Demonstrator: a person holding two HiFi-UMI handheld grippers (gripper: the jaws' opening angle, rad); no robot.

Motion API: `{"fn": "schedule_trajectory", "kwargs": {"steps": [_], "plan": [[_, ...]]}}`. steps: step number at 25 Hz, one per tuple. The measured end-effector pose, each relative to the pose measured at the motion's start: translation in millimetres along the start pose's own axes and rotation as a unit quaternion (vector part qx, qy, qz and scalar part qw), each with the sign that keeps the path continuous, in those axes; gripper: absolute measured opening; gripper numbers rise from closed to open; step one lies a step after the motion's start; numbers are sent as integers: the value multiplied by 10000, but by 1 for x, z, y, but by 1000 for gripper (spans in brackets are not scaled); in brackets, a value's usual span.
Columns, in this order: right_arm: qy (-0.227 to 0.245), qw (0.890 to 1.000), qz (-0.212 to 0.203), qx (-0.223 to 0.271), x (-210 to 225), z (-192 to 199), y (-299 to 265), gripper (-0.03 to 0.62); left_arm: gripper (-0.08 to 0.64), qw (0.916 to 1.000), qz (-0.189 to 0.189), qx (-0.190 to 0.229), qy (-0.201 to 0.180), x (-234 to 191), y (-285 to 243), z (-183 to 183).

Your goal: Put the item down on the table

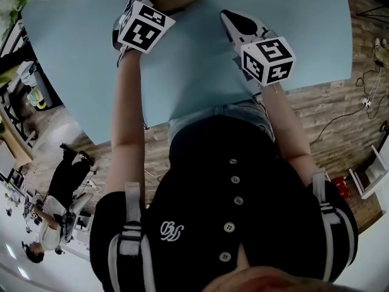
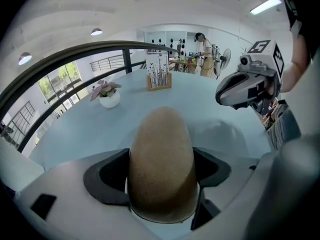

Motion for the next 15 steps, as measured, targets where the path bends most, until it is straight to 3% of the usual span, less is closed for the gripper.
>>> {"fn": "schedule_trajectory", "kwargs": {"steps": [9,15], "plan": [[6,10000,40,30,1,0,6,11,408,10000,-55,8,-49,3,-8,0],[59,10000,41,36,-6,-2,-1,11,492,9997,-218,94,110,-4,-3,8]]}}
Point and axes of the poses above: the fingertips, and each gripper's own axes: y backward along the fingers, x to its right, z out of its underside, the point moved 10 cm from there along y, backward along the fingers, and after that the axes turned 15 degrees about -y, right-handed, at the moved point
